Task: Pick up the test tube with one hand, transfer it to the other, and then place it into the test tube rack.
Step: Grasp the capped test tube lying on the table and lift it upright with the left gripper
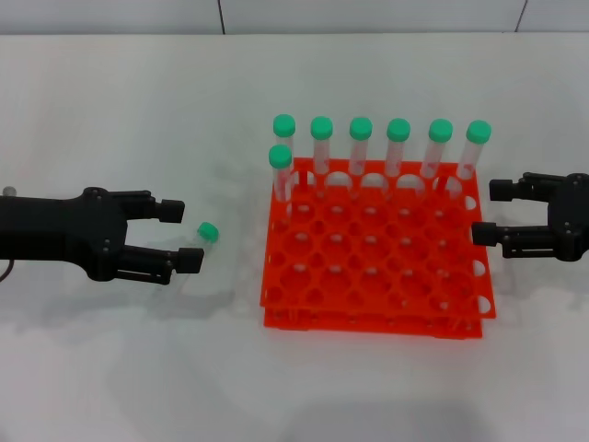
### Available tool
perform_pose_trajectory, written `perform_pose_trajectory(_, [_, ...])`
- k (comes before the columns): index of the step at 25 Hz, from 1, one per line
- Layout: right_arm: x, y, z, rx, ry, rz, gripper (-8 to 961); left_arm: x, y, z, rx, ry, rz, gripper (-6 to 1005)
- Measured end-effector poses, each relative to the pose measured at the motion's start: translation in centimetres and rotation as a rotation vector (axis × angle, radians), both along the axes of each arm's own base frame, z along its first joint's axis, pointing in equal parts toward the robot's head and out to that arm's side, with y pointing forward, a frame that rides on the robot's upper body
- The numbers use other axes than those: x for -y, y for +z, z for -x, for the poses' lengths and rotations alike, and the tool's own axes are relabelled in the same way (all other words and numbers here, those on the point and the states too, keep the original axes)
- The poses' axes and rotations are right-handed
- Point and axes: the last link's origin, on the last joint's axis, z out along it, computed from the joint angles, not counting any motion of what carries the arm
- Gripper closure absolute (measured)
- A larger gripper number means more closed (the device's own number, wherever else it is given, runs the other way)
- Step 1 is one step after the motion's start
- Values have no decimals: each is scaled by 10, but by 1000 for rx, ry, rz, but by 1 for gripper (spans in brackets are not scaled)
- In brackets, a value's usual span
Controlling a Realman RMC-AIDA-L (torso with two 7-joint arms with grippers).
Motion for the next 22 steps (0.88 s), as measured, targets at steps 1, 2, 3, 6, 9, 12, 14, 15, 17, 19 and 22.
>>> perform_pose_trajectory(1, [0,0,0,0,0,-1,126,0,0,0,0,0,0,111])
perform_pose_trajectory(2, [0,0,0,0,0,-1,127,0,0,0,0,0,0,111])
perform_pose_trajectory(3, [0,0,0,1,-1,-2,127,0,-1,0,1,0,0,112])
perform_pose_trajectory(6, [-1,0,0,1,-3,-6,127,0,-1,0,0,1,1,112])
perform_pose_trajectory(9, [-1,0,0,0,-3,-6,127,0,-1,0,-3,2,2,113])
perform_pose_trajectory(12, [-1,0,0,-2,-3,-7,126,0,-2,1,-7,4,1,113])
perform_pose_trajectory(14, [-1,0,0,-3,-2,-7,126,-2,-2,1,-14,14,-2,113])
perform_pose_trajectory(15, [-1,0,1,-3,-2,-7,126,-3,-2,1,-22,18,1,113])
perform_pose_trajectory(17, [-1,0,1,-4,-2,-8,126,-8,-2,1,-59,39,18,114])
perform_pose_trajectory(19, [-1,0,1,-5,-2,-9,126,-12,-2,2,-111,68,51,114])
perform_pose_trajectory(22, [-1,-2,2,-8,-2,-8,127,-20,-4,1,-197,102,97,115])
